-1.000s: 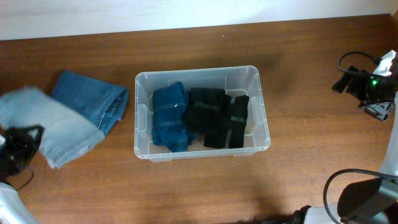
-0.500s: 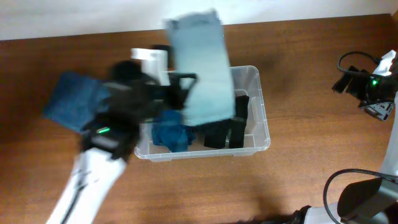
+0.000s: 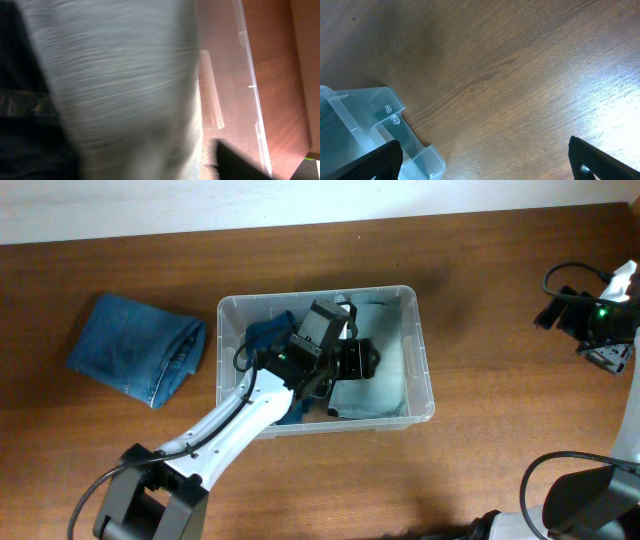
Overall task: Pack container
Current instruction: 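Lay the light-blue denim with the left gripper over the black garments, then carry the blue denim garment with the left gripper onto the box's left side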
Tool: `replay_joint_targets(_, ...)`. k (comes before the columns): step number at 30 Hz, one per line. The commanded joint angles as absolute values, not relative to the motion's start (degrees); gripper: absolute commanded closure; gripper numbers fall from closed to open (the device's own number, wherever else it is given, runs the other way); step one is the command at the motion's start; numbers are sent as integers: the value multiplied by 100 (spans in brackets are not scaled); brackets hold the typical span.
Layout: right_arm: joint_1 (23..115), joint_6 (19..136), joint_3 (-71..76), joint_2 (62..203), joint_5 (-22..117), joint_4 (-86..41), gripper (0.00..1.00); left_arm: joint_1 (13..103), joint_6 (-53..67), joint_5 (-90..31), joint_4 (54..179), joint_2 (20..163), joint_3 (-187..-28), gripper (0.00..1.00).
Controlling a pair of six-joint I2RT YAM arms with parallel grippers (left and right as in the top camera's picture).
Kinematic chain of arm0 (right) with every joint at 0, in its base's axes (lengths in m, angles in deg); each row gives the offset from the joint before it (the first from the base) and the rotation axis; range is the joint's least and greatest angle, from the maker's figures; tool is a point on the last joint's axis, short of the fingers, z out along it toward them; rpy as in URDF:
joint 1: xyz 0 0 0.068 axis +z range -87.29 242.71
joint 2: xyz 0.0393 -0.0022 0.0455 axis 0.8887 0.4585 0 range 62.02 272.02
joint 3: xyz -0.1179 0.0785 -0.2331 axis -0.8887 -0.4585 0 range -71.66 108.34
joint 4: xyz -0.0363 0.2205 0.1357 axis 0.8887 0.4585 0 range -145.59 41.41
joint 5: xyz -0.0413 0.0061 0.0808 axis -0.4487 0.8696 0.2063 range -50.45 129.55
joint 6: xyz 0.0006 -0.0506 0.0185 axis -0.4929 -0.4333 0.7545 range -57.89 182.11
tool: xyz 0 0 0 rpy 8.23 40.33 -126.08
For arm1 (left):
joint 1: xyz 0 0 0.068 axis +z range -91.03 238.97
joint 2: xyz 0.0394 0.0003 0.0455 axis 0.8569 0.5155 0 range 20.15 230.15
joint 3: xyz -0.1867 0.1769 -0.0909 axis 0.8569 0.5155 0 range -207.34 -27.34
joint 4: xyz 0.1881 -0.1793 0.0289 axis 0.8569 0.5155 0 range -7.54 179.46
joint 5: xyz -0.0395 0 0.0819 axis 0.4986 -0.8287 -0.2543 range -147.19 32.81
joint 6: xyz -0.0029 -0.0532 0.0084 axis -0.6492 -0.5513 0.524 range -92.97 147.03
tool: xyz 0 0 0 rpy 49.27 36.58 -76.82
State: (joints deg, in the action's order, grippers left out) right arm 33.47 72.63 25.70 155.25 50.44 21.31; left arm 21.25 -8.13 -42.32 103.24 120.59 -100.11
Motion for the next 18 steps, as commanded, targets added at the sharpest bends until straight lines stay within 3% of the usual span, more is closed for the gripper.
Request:
replay_joint_targets(1, 3382, 7246, 2535, 15521, 5093, 2120, 1, 2464, -212, -4357, 10472, 11963, -10234, 1)
replay_joint_targets(8, 3382, 7248, 2535, 15521, 5095, 2118, 2, 4318, 424, -5742, 11788, 10545, -10619, 1)
replay_joint_targets(10, 3382, 7246, 2535, 15521, 5095, 2118, 1, 5279, 422, -5996, 12085, 10121, -10619, 1)
replay_joint_targets(18, 3382, 7246, 2535, 15521, 5095, 2114, 2, 7968, 348, -5113, 13012, 10807, -10521, 1)
